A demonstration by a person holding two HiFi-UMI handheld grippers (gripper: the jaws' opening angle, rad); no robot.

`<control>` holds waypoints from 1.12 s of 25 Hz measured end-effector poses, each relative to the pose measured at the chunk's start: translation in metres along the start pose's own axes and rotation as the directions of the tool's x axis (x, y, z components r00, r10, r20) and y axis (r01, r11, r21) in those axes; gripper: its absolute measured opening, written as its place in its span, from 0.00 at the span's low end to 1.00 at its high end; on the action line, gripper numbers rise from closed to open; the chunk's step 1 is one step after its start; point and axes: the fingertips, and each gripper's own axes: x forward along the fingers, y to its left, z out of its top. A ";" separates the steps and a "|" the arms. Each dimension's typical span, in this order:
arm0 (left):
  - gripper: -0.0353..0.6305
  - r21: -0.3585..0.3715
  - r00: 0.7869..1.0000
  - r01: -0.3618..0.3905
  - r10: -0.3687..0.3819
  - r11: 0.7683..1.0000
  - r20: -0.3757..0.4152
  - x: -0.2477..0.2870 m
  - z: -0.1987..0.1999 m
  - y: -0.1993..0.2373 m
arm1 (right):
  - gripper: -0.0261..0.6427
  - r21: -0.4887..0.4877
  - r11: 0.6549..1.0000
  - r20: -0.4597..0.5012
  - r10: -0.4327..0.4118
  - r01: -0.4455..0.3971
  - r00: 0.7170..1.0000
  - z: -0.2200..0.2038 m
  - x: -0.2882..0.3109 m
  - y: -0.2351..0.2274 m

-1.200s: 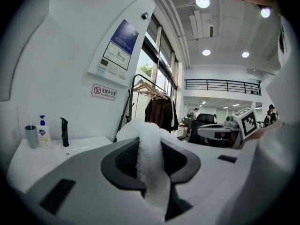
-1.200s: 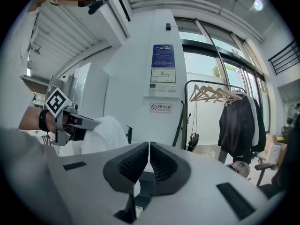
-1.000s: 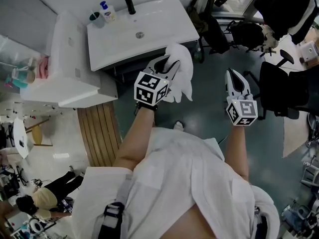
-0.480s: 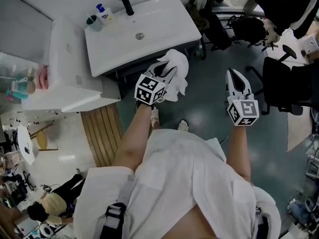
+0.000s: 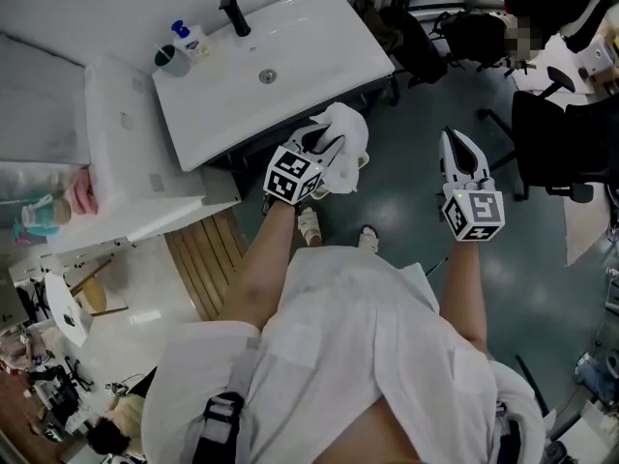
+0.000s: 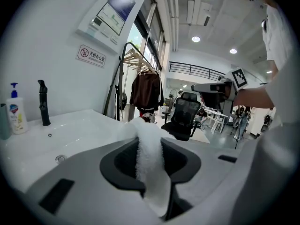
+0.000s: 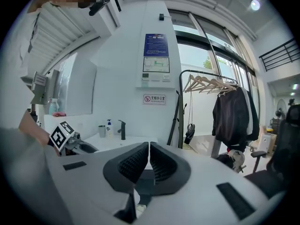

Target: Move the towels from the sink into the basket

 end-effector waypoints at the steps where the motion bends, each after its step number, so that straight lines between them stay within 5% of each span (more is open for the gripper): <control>1: 0.22 -0.003 1.000 0.003 -0.003 1.000 -0.010 0.000 -0.003 0.004 | 0.08 0.003 1.000 -0.002 -0.006 0.006 1.000 0.000 0.003 0.002; 15: 0.27 -0.016 0.994 0.049 -0.051 0.999 -0.101 0.004 -0.035 0.042 | 0.08 0.024 0.998 -0.021 -0.062 0.062 0.998 -0.002 0.028 0.026; 18: 0.15 -0.036 0.998 0.012 -0.014 0.999 -0.057 0.002 -0.028 0.057 | 0.08 0.024 0.997 -0.025 -0.068 0.069 0.997 -0.001 0.032 0.026; 28: 0.09 -0.036 0.998 -0.032 0.034 0.999 0.062 -0.018 0.012 0.081 | 0.08 0.017 0.998 -0.012 -0.055 0.055 0.998 0.008 0.044 0.033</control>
